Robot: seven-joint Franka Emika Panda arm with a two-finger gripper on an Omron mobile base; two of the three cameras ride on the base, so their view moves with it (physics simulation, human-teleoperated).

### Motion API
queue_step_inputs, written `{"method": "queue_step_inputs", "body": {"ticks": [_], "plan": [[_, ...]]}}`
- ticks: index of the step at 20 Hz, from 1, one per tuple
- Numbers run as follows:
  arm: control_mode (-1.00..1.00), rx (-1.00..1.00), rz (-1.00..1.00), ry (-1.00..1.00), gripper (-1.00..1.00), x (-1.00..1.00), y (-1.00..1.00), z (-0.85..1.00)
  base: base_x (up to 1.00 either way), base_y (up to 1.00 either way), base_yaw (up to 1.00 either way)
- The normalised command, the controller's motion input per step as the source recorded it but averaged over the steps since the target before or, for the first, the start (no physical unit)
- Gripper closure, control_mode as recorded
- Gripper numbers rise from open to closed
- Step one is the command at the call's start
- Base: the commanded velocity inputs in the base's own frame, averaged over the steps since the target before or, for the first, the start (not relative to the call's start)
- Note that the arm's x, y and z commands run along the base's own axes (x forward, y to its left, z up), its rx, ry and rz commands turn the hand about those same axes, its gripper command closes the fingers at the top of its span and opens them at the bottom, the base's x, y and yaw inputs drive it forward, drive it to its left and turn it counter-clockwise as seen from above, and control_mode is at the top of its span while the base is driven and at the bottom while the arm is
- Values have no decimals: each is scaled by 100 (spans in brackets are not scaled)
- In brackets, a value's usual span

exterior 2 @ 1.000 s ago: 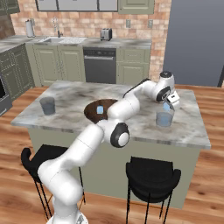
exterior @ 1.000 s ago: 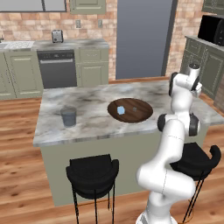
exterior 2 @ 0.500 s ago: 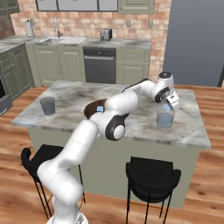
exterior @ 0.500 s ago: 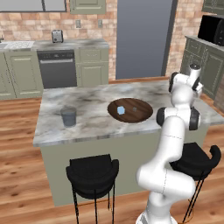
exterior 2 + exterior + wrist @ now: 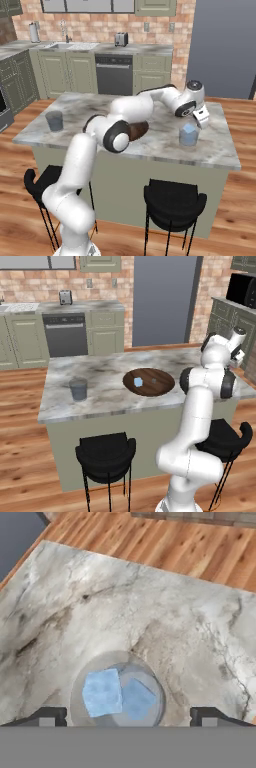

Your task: There are four ice cubes in the ice bowl. Place two ice cubes in each glass of water.

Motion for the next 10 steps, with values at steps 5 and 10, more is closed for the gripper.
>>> {"method": "queue_step_inputs", "body": {"ticks": [5, 10], "plan": [[-100, -3, 5, -3, -100, -100, 61, 0, 0, 0, 0], [-100, -3, 17, 0, -100, -73, 100, 41, 0, 0, 0]]}}
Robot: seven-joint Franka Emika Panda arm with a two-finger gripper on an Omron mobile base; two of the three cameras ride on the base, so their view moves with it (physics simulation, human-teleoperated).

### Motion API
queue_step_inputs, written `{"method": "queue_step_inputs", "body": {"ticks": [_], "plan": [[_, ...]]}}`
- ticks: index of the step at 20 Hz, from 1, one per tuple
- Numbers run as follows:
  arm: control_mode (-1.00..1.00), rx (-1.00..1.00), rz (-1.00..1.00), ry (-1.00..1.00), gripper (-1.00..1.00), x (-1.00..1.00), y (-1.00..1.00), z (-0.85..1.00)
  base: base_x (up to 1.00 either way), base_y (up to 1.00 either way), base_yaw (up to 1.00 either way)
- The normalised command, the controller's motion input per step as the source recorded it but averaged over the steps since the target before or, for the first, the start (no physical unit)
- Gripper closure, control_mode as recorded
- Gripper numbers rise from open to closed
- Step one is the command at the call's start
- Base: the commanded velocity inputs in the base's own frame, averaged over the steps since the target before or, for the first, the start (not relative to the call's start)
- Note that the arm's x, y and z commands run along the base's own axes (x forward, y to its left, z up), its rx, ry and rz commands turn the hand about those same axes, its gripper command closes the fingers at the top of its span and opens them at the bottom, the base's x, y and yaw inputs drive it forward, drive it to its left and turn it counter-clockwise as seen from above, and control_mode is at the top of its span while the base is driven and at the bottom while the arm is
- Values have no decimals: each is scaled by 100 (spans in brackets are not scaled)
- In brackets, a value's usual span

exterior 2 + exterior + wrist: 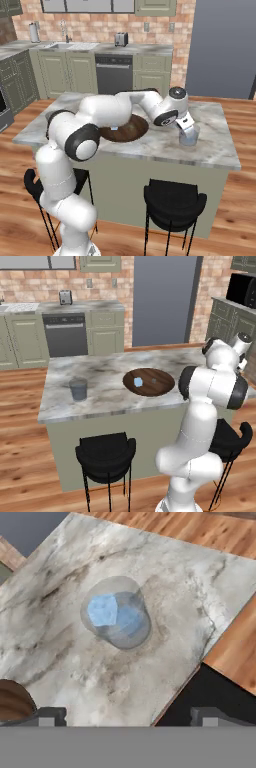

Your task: There are four ice cubes in the ice bowl. Place two ice cubes in each glass of water.

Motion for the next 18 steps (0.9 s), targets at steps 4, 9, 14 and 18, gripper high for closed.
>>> {"method": "queue_step_inputs", "body": {"ticks": [4, 9, 14, 18], "plan": [[-100, 0, 26, 0, -100, -4, 100, 42, 0, 0, 0], [-100, 5, 28, 0, -100, 14, 100, 40, 0, 0, 0], [-100, 9, 34, 0, -100, 44, 100, 18, 0, 0, 0], [-100, -7, 34, 0, -100, 23, 100, -1, 0, 0, 0]]}}
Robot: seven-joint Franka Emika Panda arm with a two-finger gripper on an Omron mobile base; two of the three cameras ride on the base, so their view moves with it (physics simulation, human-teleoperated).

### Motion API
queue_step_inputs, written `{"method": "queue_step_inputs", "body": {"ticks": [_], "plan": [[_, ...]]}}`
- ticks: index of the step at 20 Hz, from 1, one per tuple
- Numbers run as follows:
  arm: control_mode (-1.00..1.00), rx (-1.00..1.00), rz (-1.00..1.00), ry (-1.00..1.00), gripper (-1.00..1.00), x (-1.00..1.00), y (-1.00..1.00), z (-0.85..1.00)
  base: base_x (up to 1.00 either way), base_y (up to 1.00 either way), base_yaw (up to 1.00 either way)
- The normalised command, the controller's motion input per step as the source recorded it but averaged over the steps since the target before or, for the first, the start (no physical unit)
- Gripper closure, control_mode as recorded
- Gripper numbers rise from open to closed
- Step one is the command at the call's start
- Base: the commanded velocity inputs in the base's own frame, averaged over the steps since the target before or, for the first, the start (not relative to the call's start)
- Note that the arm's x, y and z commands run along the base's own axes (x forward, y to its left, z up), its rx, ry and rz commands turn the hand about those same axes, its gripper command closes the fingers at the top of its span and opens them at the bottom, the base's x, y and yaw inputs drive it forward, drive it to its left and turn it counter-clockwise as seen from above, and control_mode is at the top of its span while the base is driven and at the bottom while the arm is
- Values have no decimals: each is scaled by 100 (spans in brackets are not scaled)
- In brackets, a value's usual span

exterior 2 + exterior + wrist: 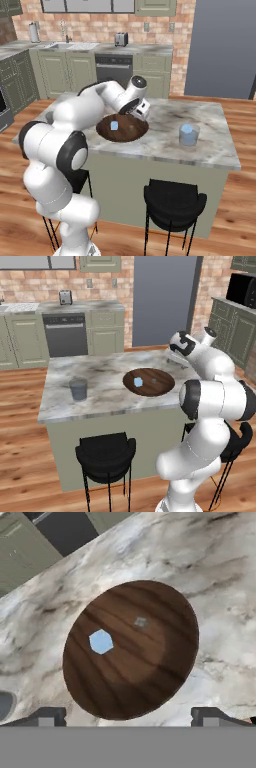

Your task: There are four ice cubes in the ice bowl. Place two ice cubes in each glass of water.

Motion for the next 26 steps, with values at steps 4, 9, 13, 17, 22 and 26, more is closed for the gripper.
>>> {"method": "queue_step_inputs", "body": {"ticks": [4, 9, 13, 17, 22, 26], "plan": [[-100, -9, 35, 0, -100, 18, 100, -12, 0, 0, 0], [-100, -15, 40, 3, -100, 1, 100, -36, 0, 0, 0], [-100, -23, 26, 3, -100, 1, 97, -50, 0, 0, 0], [-100, -32, 6, 6, -100, 0, 37, -49, 0, 0, 0], [-100, -10, 0, -3, -100, 5, -19, -7, 0, 0, 0], [-100, -1, 0, -1, -100, 35, -46, 0, 0, 0, 0]]}}
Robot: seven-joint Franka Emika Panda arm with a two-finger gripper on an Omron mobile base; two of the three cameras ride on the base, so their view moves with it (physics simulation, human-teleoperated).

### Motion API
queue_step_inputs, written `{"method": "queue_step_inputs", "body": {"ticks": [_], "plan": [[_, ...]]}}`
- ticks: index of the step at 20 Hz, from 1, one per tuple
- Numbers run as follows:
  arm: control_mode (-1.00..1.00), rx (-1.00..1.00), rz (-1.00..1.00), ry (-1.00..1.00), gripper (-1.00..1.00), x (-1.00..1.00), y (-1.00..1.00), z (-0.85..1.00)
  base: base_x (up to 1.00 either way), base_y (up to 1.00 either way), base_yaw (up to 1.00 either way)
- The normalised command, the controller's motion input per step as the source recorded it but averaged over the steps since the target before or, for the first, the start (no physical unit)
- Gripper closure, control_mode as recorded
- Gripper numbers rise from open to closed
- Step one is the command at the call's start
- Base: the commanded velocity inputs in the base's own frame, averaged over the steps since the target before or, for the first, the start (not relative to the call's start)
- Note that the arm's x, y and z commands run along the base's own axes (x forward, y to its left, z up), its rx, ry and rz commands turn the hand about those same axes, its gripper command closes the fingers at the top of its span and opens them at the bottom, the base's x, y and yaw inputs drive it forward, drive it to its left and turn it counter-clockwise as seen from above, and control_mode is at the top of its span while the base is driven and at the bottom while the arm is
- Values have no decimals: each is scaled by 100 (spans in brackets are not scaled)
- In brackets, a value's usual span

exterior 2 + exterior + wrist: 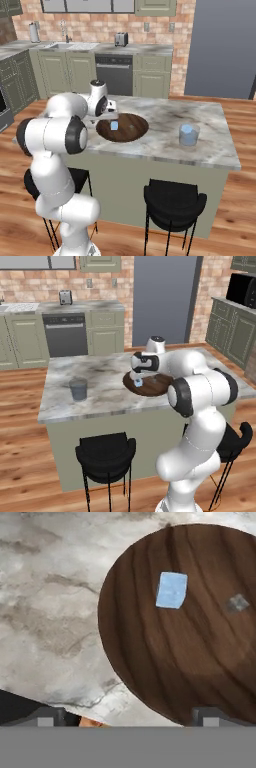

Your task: There are four ice cubes in the ice bowl. Place two ice cubes in each glass of water.

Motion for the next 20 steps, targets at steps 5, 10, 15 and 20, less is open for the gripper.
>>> {"method": "queue_step_inputs", "body": {"ticks": [5, 10, 15, 20], "plan": [[-100, 0, -3, 0, -100, 56, -42, -10, 0, 0, 0], [-100, 0, -9, 0, -100, 60, -1, -14, 0, 0, 0], [-100, 0, -7, 0, -100, 50, 0, -23, 0, 0, 0], [-100, 0, -1, 0, -100, 32, 3, -32, 0, 0, 0]]}}
